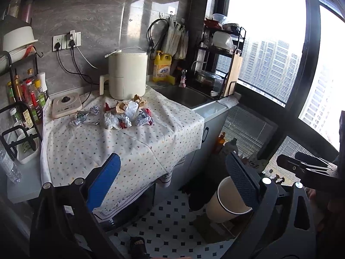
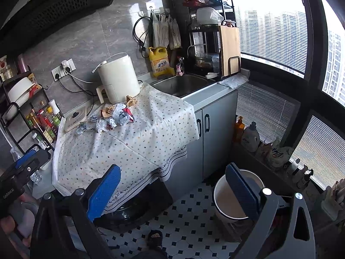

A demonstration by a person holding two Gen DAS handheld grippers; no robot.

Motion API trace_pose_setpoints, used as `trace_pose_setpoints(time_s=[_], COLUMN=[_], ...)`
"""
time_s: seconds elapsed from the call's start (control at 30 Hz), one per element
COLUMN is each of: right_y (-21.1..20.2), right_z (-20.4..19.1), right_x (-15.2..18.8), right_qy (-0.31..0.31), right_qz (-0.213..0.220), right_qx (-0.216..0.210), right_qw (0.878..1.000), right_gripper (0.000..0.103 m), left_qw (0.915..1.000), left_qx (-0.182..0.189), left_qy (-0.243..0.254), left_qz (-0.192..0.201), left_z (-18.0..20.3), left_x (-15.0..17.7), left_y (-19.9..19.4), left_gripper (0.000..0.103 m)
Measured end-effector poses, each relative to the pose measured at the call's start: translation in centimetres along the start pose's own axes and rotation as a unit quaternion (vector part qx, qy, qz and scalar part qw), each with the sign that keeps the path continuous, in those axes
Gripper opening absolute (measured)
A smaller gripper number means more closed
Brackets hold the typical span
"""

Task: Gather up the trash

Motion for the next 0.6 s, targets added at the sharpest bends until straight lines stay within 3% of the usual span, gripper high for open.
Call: trace_pose_setpoints(time_s=[0.6], right_y=[2.3], right_z=[-0.6], right_x=[-0.7], right_qy=[0.001], right_qz=[-0.013], right_qx=[-0.01], right_qw=[1.0], right_gripper=[0.095], left_qw=[0.9998], left_qx=[-0.014], left_qy=[-0.01], left_qz=[-0.008], left_z=[-0.9], left_x=[-0.4], left_y=[1.1], left_gripper=[0.097])
Point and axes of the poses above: each gripper's, at about its wrist camera, not at the fingertips, and y roughly the way its jaws point, z to its right, x to its underside, the point moved 2 cm from there along y, roughly the way its jaws point, and after that the axes turned 8 degrees about -x, right-handed, at the moved point
